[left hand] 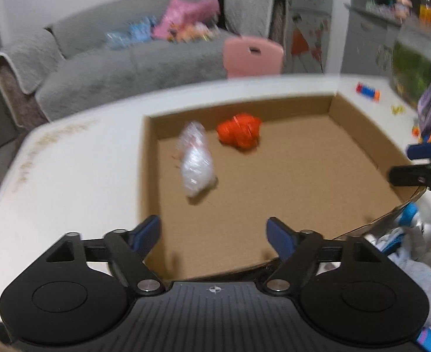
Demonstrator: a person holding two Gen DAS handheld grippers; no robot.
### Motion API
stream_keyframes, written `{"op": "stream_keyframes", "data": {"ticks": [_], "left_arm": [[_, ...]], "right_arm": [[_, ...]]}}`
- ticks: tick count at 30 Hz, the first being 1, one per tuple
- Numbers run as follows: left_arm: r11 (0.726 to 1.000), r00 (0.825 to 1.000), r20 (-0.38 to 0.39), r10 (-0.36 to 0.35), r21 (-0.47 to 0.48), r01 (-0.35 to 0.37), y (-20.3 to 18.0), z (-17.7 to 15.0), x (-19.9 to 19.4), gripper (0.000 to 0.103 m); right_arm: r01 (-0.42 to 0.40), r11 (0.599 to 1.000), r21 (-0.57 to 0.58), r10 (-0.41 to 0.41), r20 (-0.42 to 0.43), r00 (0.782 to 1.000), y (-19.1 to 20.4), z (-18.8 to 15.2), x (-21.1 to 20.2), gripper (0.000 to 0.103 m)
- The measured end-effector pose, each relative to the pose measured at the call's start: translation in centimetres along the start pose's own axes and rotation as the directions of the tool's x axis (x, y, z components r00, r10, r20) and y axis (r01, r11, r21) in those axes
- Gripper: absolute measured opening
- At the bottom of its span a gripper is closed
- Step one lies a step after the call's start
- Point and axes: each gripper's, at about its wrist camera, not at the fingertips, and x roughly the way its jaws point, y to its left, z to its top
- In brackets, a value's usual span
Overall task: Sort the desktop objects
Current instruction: 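Grasp the black sock ball with the left tool while the right tool grasps the white rolled sock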
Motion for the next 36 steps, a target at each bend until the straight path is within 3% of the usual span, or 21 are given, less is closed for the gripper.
{"op": "stream_keyframes", "data": {"ticks": [4, 7, 11, 15, 17, 20, 25, 36], "left_arm": [[0.999, 0.996, 0.093, 0.015, -0.041, -0.011, 0.1, -3.2, -5.5, 0.085], [1.000, 0.990, 0.141, -0.001, -0.012, 0.003, -1.5, -7.5, -10.1, 0.085], [0.997, 0.988, 0.151, -0.033, 0.078, 0.021, -5.9, -13.0, -14.1, 0.089], [0.974, 0.982, 0.175, -0.072, 0.223, 0.032, -10.8, -17.2, -16.4, 0.095], [0.959, 0.979, 0.176, -0.103, 0.280, 0.051, -12.8, -18.5, -16.5, 0.096], [0.950, 0.987, 0.122, -0.106, 0.305, 0.064, -14.7, -19.1, -14.6, 0.090], [0.960, 0.984, 0.057, -0.171, 0.235, 0.153, -14.0, -19.5, -12.9, 0.092], [0.960, 0.985, 0.022, -0.169, 0.231, 0.159, -15.3, -18.7, -10.2, 0.093]], "right_arm": [[-0.051, 0.998, -0.042, 0.055, 0.119, 0.991, 0.4, -3.4, -5.4, 0.077], [-0.068, 0.995, -0.074, 0.081, 0.200, 0.976, 1.3, -8.2, -10.2, 0.084], [-0.037, 0.996, -0.078, 0.055, 0.251, 0.966, 3.6, -15.2, -14.6, 0.084], [0.048, 0.988, -0.149, -0.002, 0.289, 0.957, 7.3, -19.9, -16.3, 0.086], [0.060, 0.983, -0.174, -0.003, 0.309, 0.951, 8.8, -20.9, -16.0, 0.091], [0.085, 0.975, -0.204, -0.020, 0.302, 0.953, 10.1, -21.2, -14.1, 0.089], [0.089, 0.983, -0.162, -0.036, 0.300, 0.953, 9.1, -21.1, -13.1, 0.086], [0.105, 0.988, -0.116, -0.067, 0.290, 0.955, 7.9, -22.7, -13.8, 0.086]]}}
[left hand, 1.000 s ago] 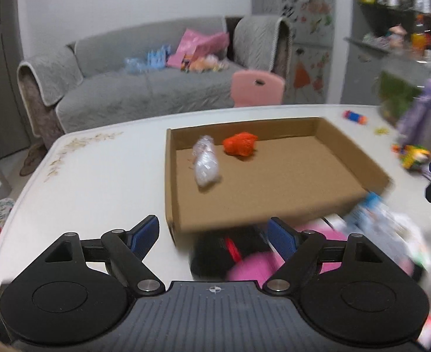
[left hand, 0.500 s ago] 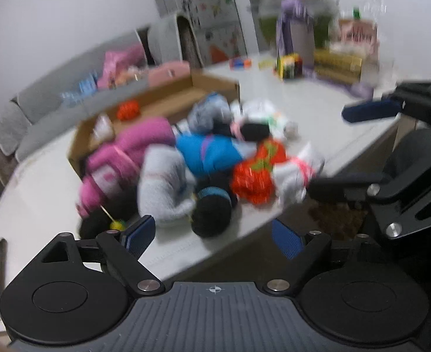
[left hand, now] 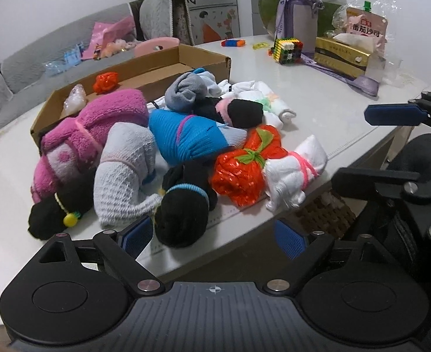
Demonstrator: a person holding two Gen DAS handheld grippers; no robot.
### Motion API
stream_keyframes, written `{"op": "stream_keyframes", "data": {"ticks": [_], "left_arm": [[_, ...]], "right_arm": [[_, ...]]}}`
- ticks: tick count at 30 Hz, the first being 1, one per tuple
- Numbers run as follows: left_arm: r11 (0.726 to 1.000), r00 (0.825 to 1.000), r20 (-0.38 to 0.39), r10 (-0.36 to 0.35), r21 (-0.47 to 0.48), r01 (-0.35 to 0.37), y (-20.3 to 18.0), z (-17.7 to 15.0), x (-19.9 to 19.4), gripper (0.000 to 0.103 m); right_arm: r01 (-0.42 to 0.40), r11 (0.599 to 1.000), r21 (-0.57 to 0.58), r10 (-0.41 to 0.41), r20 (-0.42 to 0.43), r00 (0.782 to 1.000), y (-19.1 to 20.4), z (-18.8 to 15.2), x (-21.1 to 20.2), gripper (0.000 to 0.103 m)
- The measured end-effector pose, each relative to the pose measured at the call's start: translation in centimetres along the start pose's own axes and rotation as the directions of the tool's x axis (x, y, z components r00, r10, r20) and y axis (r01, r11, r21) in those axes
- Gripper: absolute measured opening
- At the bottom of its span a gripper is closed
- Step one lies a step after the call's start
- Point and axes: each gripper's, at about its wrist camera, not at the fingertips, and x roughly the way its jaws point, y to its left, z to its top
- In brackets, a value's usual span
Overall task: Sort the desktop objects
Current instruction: 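Grasp the black sock ball with the left tool while the right tool grasps the white rolled sock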
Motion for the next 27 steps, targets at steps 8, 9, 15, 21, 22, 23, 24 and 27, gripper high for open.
{"op": "stream_keyframes", "data": {"ticks": [8, 9, 15, 21, 22, 23, 24, 27], "left_arm": [[0.997, 0.999, -0.019, -0.040, -0.072, 0.038, 1.9, 0.5, 0.2, 0.094], [0.994, 0.998, -0.023, -0.053, -0.092, 0.051, 2.3, 0.6, 0.1, 0.094], [0.983, 0.998, -0.025, -0.053, -0.177, 0.048, 4.0, 0.6, 0.4, 0.094], [0.981, 0.999, -0.029, -0.029, -0.195, 0.023, 4.4, 0.8, 0.4, 0.084], [0.980, 0.999, -0.031, -0.026, -0.198, 0.019, 4.5, 0.9, 0.5, 0.081], [0.980, 0.999, -0.033, -0.026, -0.199, 0.019, 4.5, 1.0, 0.5, 0.081], [0.980, 0.999, -0.035, -0.026, -0.199, 0.018, 4.6, 1.0, 0.6, 0.081], [0.981, 0.999, -0.036, -0.028, -0.191, 0.021, 4.5, 1.2, 0.7, 0.079]], "right_arm": [[-0.018, 1.000, -0.009, 0.017, -0.018, 1.000, 0.8, -0.7, 0.5, 0.086], [-0.018, 1.000, -0.010, 0.017, -0.015, 1.000, 1.0, -0.7, 0.4, 0.086], [-0.023, 1.000, 0.003, 0.023, -0.027, 0.999, 1.0, -0.5, 0.5, 0.087], [-0.033, 0.999, -0.020, 0.032, -0.043, 0.999, 2.3, -0.5, 1.3, 0.087], [-0.034, 0.999, -0.024, 0.033, -0.047, 0.998, 2.5, -0.5, 1.6, 0.087], [-0.030, 0.999, -0.027, 0.029, -0.051, 0.998, 2.7, -0.5, 1.9, 0.087], [-0.022, 0.999, -0.028, 0.021, -0.058, 0.998, 3.1, -0.5, 2.2, 0.087], [-0.011, 1.000, -0.028, 0.009, -0.074, 0.997, 3.6, -0.7, 2.8, 0.086]]}}
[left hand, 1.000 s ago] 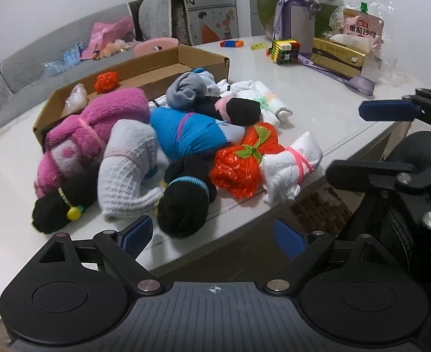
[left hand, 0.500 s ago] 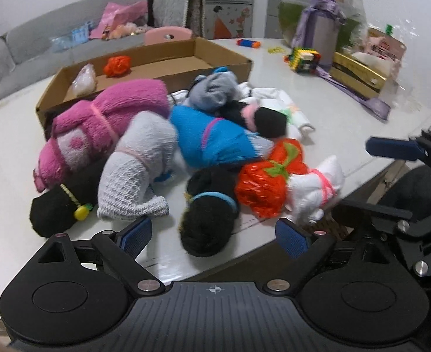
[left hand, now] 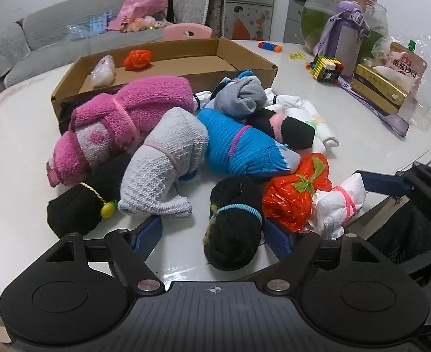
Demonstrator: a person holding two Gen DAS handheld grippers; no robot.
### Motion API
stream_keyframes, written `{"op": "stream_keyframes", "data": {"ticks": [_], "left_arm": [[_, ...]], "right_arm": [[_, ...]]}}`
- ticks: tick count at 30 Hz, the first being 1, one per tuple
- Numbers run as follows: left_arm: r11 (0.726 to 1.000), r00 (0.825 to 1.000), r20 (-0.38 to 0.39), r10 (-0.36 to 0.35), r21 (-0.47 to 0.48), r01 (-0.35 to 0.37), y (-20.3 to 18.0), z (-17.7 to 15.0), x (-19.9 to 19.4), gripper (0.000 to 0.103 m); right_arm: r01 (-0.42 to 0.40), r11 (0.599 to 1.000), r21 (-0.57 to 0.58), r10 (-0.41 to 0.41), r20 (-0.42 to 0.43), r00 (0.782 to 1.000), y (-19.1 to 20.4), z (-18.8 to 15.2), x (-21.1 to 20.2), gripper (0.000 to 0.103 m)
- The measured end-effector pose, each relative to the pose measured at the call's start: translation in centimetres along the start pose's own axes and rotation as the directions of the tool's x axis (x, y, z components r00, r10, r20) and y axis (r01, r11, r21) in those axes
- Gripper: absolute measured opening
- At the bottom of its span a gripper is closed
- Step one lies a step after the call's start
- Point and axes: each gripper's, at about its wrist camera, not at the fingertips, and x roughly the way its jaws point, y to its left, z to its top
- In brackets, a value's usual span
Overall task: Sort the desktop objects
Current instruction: 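Grasp the black sock ball with the left tool while the right tool grasps the white rolled sock, then carry both socks into the cardboard box and open both tools to release them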
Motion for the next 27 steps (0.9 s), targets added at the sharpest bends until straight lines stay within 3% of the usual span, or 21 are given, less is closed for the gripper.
{"op": "stream_keyframes", "data": {"ticks": [9, 16, 27], "left_arm": [[1.000, 1.000, -0.005, -0.023, 0.015, 0.023, -1.1, 0.0, -0.1, 0.071], [0.999, 0.999, -0.013, -0.039, 0.025, 0.040, -1.9, 0.4, -0.1, 0.045], [0.999, 0.999, 0.023, -0.039, 0.000, 0.039, -1.8, 0.9, -1.9, 0.043]], "right_arm": [[0.014, 0.999, 0.046, -0.013, -0.029, 0.999, -0.8, -0.4, -0.2, 0.067], [-0.001, 0.998, 0.064, 0.002, -0.025, 1.000, -1.1, -0.2, -0.7, 0.063], [-0.002, 0.995, 0.100, 0.002, -0.001, 1.000, -2.6, 0.5, -1.8, 0.063]]}}
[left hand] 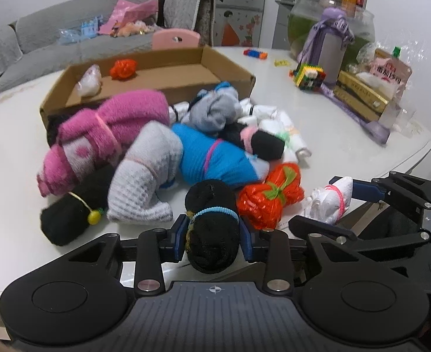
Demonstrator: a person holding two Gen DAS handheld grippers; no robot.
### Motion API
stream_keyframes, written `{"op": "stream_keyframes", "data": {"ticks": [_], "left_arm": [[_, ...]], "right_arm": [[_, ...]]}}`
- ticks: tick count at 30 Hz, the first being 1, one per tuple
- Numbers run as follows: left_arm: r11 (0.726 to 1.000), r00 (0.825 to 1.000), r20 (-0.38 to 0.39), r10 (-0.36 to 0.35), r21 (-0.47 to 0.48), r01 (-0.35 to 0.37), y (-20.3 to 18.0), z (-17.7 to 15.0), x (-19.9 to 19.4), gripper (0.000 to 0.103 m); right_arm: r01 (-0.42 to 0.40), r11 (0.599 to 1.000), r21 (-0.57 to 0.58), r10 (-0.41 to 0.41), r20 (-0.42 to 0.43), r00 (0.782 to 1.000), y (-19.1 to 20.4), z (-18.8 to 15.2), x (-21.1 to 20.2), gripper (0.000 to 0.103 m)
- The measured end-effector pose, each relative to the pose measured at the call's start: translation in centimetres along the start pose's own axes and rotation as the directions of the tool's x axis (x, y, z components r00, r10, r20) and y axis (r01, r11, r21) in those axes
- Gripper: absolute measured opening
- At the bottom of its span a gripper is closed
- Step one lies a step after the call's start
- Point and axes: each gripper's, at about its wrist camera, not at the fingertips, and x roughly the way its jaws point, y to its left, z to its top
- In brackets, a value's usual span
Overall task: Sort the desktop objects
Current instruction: 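Carry both socks into the cardboard box and open both tools to release them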
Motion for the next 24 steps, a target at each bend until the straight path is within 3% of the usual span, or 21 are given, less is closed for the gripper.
{"op": "stream_keyframes", "data": {"ticks": [8, 17, 24], "left_arm": [[1.000, 0.997, 0.070, 0.022, 0.017, -0.024, 1.1, 2.4, -4.0, 0.043], [0.993, 0.984, 0.132, 0.116, -0.022, -0.114, 7.1, 7.2, -7.5, 0.043], [0.990, 0.975, 0.171, 0.143, -0.006, -0.144, 10.1, 11.2, -8.3, 0.043]], "right_arm": [[0.012, 0.999, 0.041, -0.013, 0.044, 0.999, -3.0, 2.9, -1.8, 0.063], [-0.009, 0.997, 0.074, -0.001, 0.132, 0.991, -7.6, 8.4, -2.7, 0.063], [-0.090, 0.992, 0.091, 0.073, 0.175, 0.982, -10.4, 11.8, -1.8, 0.063]]}}
